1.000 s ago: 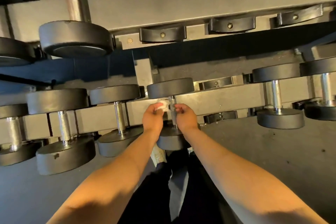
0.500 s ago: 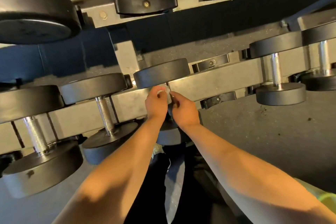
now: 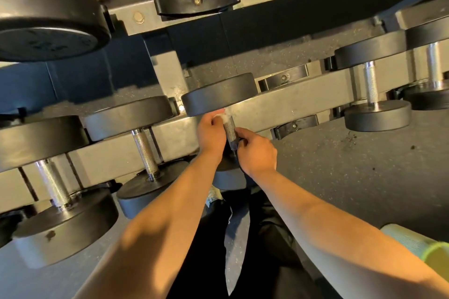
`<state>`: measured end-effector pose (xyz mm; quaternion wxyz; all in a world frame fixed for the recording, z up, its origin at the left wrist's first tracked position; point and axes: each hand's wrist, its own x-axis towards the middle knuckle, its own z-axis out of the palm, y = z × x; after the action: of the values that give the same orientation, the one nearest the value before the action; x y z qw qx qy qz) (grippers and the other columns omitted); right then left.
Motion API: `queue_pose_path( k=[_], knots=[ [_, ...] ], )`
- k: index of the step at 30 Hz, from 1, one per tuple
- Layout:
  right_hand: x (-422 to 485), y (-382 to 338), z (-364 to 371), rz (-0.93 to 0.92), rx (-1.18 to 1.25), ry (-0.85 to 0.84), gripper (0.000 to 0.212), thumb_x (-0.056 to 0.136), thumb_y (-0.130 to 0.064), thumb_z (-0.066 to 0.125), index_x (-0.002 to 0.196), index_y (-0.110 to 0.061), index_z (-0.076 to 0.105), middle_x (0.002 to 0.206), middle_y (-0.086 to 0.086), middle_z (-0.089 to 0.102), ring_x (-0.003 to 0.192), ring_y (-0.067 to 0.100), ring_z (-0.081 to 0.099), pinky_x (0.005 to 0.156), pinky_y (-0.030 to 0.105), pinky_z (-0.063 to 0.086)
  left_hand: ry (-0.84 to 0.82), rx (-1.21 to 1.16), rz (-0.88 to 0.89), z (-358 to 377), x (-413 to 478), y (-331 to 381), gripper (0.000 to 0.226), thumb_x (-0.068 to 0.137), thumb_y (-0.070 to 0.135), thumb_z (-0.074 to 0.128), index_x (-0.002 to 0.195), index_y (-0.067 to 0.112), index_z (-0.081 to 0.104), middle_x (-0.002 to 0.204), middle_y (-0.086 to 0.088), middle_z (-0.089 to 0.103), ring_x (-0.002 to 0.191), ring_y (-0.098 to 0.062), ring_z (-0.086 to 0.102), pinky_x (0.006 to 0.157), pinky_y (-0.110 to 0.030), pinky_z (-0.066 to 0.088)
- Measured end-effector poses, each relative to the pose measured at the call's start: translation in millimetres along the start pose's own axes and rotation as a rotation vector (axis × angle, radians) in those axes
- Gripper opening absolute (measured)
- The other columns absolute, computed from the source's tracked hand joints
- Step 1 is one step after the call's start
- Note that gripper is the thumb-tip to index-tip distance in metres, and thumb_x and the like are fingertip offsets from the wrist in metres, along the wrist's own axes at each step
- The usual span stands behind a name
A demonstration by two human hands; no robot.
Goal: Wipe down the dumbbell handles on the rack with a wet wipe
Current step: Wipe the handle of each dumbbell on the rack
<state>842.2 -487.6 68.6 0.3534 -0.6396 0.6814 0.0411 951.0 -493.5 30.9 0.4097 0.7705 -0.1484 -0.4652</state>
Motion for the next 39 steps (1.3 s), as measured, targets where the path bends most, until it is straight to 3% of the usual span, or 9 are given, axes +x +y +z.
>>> queue_pose_path(
  k=[3, 6, 9, 16, 21, 27, 30, 34, 39],
  knots=[
    [-0.6, -0.6, -0.4, -0.007, 0.009, 0.023, 0.04, 0.094, -0.019, 0.048, 0.125, -0.038, 0.065, 0.106, 0.003, 0.074, 0.1, 0.034, 0.066, 0.086, 0.042, 0.054, 0.016, 0.061, 0.026, 4.8, 2.3, -1.8, 0.026, 0.1, 0.007, 0.044, 0.103, 0.017, 0.068, 0.099, 0.01, 0.061, 0.1, -0.014, 0.059, 0.089, -0.02, 0.046],
    [-3.4, -1.3, -0.6, 0.025, 0.064, 0.056, 0.038, 0.095, -0.015, 0.049, 0.124, -0.035, 0.066, 0.108, -0.002, 0.074, 0.102, 0.029, 0.066, 0.089, 0.038, 0.05, -0.024, 0.159, 0.038, -0.1, -3.4, -12.7, 0.021, 0.102, 0.01, 0.047, 0.1, 0.016, 0.067, 0.09, 0.022, 0.054, 0.093, -0.006, 0.055, 0.07, -0.006, 0.038],
    [-2.2, 0.3, 1.9, 0.104, 0.134, 0.087, 0.04, 0.096, -0.013, 0.049, 0.126, -0.033, 0.066, 0.113, -0.007, 0.073, 0.106, 0.023, 0.065, 0.09, 0.032, 0.046, -0.127, 0.233, -0.017, -6.0, -11.7, -26.3, 0.018, 0.102, 0.016, 0.05, 0.097, 0.022, 0.067, 0.096, 0.012, 0.063, 0.088, -0.005, 0.057, 0.064, -0.007, 0.037],
    [0.0, 0.2, 5.7, 0.161, 0.179, 0.082, 0.041, 0.091, -0.01, 0.048, 0.116, -0.034, 0.071, 0.109, -0.005, 0.074, 0.102, 0.025, 0.066, 0.089, 0.035, 0.05, -0.324, 0.481, -0.071, -17.7, -20.9, -42.3, 0.02, 0.095, 0.018, 0.056, 0.098, 0.022, 0.075, 0.102, 0.001, 0.074, 0.097, -0.019, 0.066, 0.086, -0.034, 0.054],
    [-2.4, -0.4, 0.4, 0.116, 0.115, 0.079, 0.037, 0.093, -0.011, 0.05, 0.116, -0.031, 0.071, 0.109, 0.0, 0.074, 0.099, 0.026, 0.066, 0.079, 0.03, 0.043, -0.345, 0.53, -0.105, -19.6, -25.4, -37.8, 0.022, 0.093, 0.017, 0.059, 0.102, 0.02, 0.078, 0.106, -0.001, 0.075, 0.1, -0.021, 0.067, 0.088, -0.033, 0.053],
    [-0.9, 1.3, -1.2, 0.066, 0.093, 0.066, 0.035, 0.094, -0.014, 0.05, 0.118, -0.03, 0.07, 0.108, 0.003, 0.074, 0.098, 0.027, 0.067, 0.078, 0.032, 0.045, -0.162, 0.361, -0.146, -6.5, -32.3, -28.2, 0.026, 0.096, 0.013, 0.054, 0.101, 0.026, 0.075, 0.113, 0.002, 0.072, 0.102, -0.018, 0.065, 0.094, -0.036, 0.053],
    [0.2, 4.9, 0.1, 0.064, 0.146, 0.068, 0.034, 0.094, -0.013, 0.05, 0.115, -0.029, 0.071, 0.107, 0.003, 0.074, 0.097, 0.027, 0.067, 0.079, 0.033, 0.049, -0.164, 0.409, -0.15, -1.7, -29.6, -23.6, 0.024, 0.096, 0.014, 0.051, 0.098, 0.025, 0.073, 0.115, -0.001, 0.072, 0.105, -0.022, 0.065, 0.09, -0.031, 0.052],
    [2.8, 8.9, 3.3, 0.086, 0.275, 0.085, 0.034, 0.094, -0.01, 0.048, 0.111, -0.028, 0.073, 0.104, -0.001, 0.075, 0.095, 0.024, 0.067, 0.077, 0.031, 0.05, -0.21, 0.511, -0.186, -5.3, -33.3, -27.4, 0.024, 0.096, 0.017, 0.056, 0.112, 0.018, 0.075, 0.12, -0.003, 0.071, 0.112, -0.024, 0.064, 0.087, -0.023, 0.046],
    [6.0, 11.6, 3.0, 0.129, 0.38, 0.11, 0.034, 0.093, -0.006, 0.048, 0.106, -0.025, 0.073, 0.101, -0.004, 0.074, 0.093, 0.022, 0.066, 0.08, 0.031, 0.05, -0.22, 0.427, -0.172, -10.0, -35.8, -31.1, 0.019, 0.088, 0.018, 0.067, 0.081, 0.034, 0.075, 0.106, -0.003, 0.076, 0.101, -0.021, 0.069, 0.094, -0.033, 0.054]
  ],
)
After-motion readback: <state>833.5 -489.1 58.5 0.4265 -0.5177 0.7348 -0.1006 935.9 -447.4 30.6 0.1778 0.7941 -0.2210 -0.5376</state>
